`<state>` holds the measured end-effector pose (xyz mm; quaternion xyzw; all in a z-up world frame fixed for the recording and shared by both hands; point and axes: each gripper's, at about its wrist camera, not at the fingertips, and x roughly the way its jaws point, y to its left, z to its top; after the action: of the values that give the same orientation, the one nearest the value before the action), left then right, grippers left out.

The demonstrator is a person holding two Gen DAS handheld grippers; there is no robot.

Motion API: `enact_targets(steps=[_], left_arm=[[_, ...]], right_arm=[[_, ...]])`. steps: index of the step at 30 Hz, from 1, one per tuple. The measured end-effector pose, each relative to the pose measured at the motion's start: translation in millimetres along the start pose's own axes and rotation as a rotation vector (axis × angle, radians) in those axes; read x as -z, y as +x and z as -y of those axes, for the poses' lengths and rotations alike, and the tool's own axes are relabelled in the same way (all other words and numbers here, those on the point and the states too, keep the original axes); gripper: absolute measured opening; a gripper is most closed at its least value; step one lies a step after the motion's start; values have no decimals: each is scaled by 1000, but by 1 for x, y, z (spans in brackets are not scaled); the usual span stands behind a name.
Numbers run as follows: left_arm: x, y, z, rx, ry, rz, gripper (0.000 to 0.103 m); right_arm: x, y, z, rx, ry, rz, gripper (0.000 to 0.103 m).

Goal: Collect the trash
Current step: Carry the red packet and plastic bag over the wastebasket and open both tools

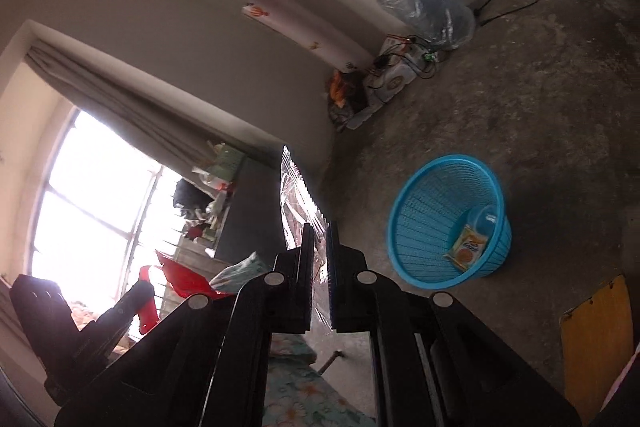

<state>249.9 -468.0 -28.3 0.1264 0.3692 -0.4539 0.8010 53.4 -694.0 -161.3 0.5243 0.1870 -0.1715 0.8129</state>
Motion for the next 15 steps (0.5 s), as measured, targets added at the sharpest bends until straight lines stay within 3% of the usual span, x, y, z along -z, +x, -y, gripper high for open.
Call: enact_targets(steps=[5, 11, 12, 13, 15], left_arm=[[-11, 111, -7, -35, -6, -157, 0], [-9, 199, -11, -86, -9, -249, 1], [-9, 210, -12, -87, -14, -260, 9], [-7, 219, -13, -103, -20, -272, 26], [-5, 232, -18, -160, -35, -266, 42]], right_arm=[[-6, 60, 38, 124, 50, -43, 7], [-19, 125, 65, 208, 74, -75, 10], [-19, 137, 72, 218, 80, -85, 12], [-18, 144, 78, 236, 91, -98, 17], [-14, 160, 95, 279, 120, -119, 50]])
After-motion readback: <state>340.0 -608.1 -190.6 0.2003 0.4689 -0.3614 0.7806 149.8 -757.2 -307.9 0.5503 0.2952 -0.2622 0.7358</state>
